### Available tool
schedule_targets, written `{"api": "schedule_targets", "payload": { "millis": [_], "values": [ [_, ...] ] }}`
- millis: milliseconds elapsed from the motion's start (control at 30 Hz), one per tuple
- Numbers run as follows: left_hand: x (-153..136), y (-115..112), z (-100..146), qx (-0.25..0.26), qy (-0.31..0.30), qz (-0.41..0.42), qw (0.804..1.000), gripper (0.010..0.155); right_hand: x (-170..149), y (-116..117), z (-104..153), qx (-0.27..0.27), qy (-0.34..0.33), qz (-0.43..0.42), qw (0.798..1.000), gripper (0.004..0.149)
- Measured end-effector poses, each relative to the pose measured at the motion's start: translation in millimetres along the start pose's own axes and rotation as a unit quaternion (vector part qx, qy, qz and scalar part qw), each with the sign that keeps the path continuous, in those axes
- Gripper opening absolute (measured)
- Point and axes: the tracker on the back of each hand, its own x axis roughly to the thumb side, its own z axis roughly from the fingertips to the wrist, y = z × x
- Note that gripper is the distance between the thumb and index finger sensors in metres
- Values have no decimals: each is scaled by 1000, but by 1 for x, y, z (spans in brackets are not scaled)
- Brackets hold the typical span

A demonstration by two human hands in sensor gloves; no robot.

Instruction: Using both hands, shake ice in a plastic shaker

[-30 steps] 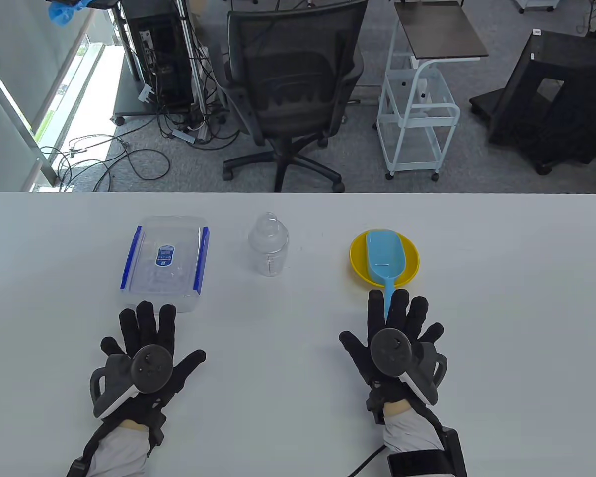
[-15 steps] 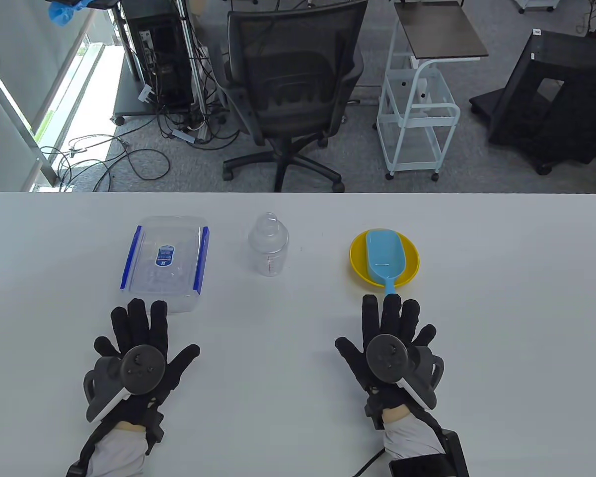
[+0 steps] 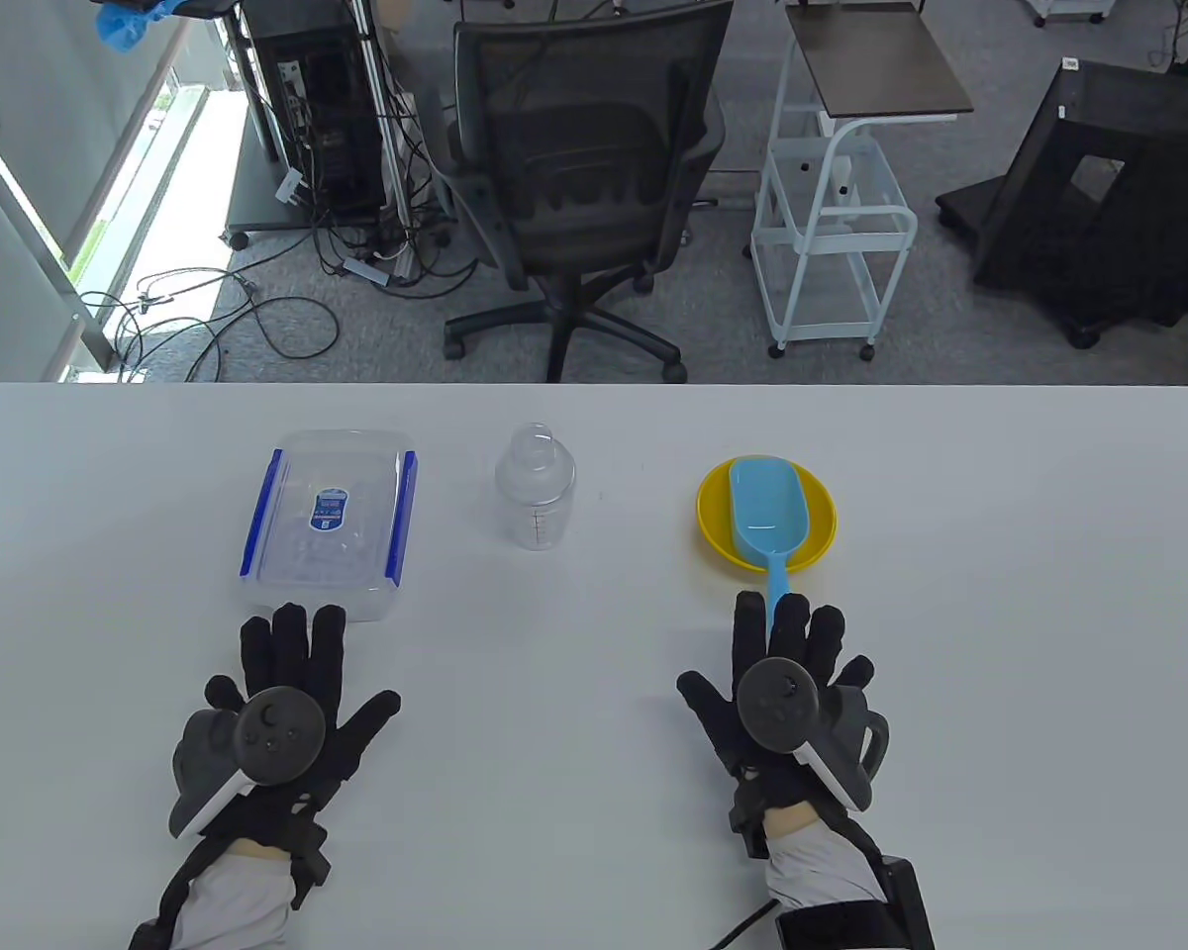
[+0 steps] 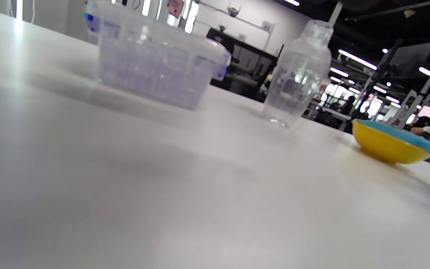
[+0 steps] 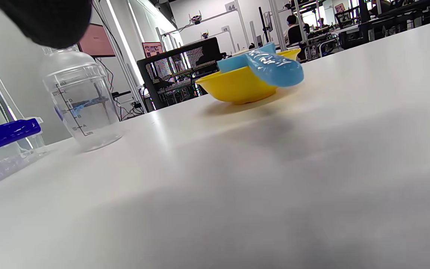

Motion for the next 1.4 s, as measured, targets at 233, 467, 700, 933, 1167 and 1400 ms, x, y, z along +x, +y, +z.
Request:
{"api": "schedule_targets", "payload": {
  "millis": [233,467,700,933,1167,1400],
  "values": [
    [9,-8,-8,-60,-33,16,998,81,24,-10,-22,14,-4,-39,999,90],
    [11,-7,-9,-85,-53,45,994,76,84,-34,-85,42,-25,-111,993,93],
    [9,-1,-8,-80,-60,60,993,75,123,-15,-145,-21,-30,-276,961,93],
    [8,3,-7,-75,-62,73,993,74,128,44,-177,-33,-37,-367,929,110],
    [11,3,-10,-72,-66,62,993,73,135,86,-192,6,47,-338,940,116],
    [19,1,-9,-71,-71,64,993,73,139,90,-193,3,81,-336,938,111]
  ]
}}
